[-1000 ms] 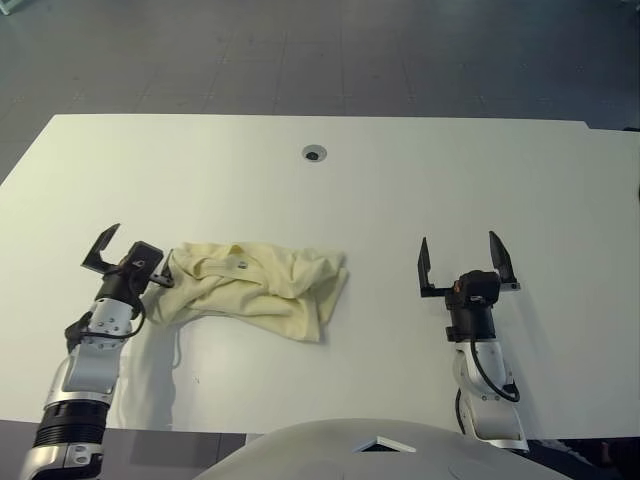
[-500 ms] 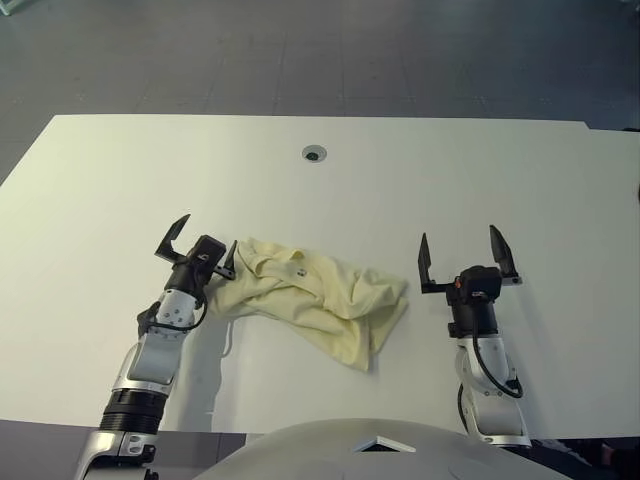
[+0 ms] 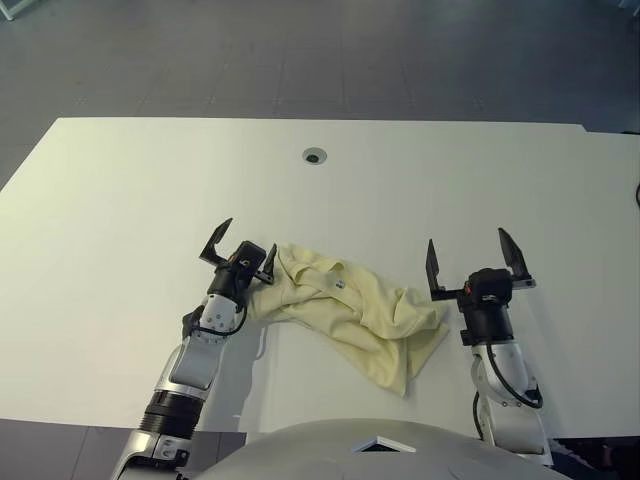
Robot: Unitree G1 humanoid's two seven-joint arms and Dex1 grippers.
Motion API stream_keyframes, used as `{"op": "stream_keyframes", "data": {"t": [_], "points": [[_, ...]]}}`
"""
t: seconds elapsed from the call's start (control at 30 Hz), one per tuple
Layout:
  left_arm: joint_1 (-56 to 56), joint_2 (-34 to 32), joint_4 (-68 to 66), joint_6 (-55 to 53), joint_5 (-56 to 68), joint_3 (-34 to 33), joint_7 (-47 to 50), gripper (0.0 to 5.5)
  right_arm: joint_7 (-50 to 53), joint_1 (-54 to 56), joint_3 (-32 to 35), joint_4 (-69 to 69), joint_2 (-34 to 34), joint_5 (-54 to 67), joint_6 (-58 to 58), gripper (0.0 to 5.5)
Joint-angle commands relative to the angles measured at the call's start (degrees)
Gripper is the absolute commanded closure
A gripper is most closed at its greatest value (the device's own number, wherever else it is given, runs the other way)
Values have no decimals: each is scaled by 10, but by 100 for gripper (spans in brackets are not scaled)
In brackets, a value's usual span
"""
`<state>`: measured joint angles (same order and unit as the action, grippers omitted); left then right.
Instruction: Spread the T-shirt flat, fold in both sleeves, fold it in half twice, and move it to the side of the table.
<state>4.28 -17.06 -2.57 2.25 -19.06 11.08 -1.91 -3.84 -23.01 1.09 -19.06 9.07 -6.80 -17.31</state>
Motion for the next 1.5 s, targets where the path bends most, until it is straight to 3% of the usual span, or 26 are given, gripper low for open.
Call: {"op": "stream_keyframes", "data": {"t": [0.03, 0.23, 0.5, 1.03, 1.5], "points": [[33, 25, -36, -40, -16, 43, -17, 14, -26, -6, 17, -31, 23, 28, 13, 10], [38, 41, -18, -41, -24, 58, -8, 14, -110, -37, 36, -171, 101, 43, 90, 10], [81, 41, 36, -57, -29, 65, -6, 14, -209, -102, -32, -227, 186, -50, 153, 10], [86, 64, 127, 21, -30, -46, 127, 14, -245, -154, -70, -184, 245, -151, 158, 10], [96, 65, 137, 24, -22, -83, 128, 14, -279, -194, -39, -212, 276, -129, 146, 10]]}}
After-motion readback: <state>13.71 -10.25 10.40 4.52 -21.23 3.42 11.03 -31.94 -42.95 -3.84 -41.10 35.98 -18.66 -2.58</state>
